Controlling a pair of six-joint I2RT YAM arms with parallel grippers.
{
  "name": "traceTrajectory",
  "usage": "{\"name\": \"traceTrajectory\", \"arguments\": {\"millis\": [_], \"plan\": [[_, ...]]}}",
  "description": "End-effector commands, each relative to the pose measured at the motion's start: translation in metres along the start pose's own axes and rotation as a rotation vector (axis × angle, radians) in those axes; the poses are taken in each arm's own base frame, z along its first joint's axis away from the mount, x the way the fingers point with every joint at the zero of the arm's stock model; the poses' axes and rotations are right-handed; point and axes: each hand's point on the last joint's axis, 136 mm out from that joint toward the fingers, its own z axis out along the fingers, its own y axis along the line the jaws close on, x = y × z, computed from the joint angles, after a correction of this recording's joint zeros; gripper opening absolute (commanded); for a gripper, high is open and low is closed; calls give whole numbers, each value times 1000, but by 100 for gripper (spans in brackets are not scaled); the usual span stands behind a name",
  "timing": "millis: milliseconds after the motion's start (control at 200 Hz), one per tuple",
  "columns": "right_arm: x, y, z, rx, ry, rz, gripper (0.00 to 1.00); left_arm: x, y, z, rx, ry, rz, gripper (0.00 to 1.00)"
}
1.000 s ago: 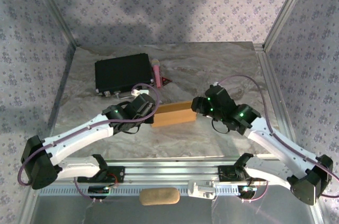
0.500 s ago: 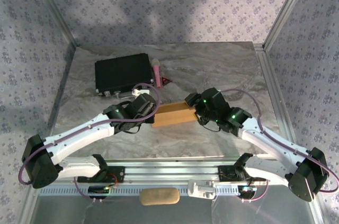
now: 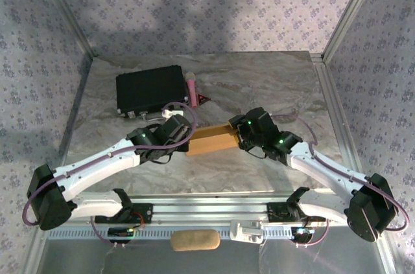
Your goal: Fold the paper box
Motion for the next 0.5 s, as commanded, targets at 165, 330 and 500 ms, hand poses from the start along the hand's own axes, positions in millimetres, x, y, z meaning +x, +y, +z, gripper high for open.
{"name": "traceTrajectory", "arguments": {"millis": [165,330,500], "plan": [[-6,-12,4,33,-20,26,55,1,-5,-39,109,8,-58,53],[-8,-12,3,31,-24,25,55,-16,1,-48,227,-29,-230,57],[-9,-13,2,36,-27,25,54,-27,-4,-39,320,-20,-375,53]]}}
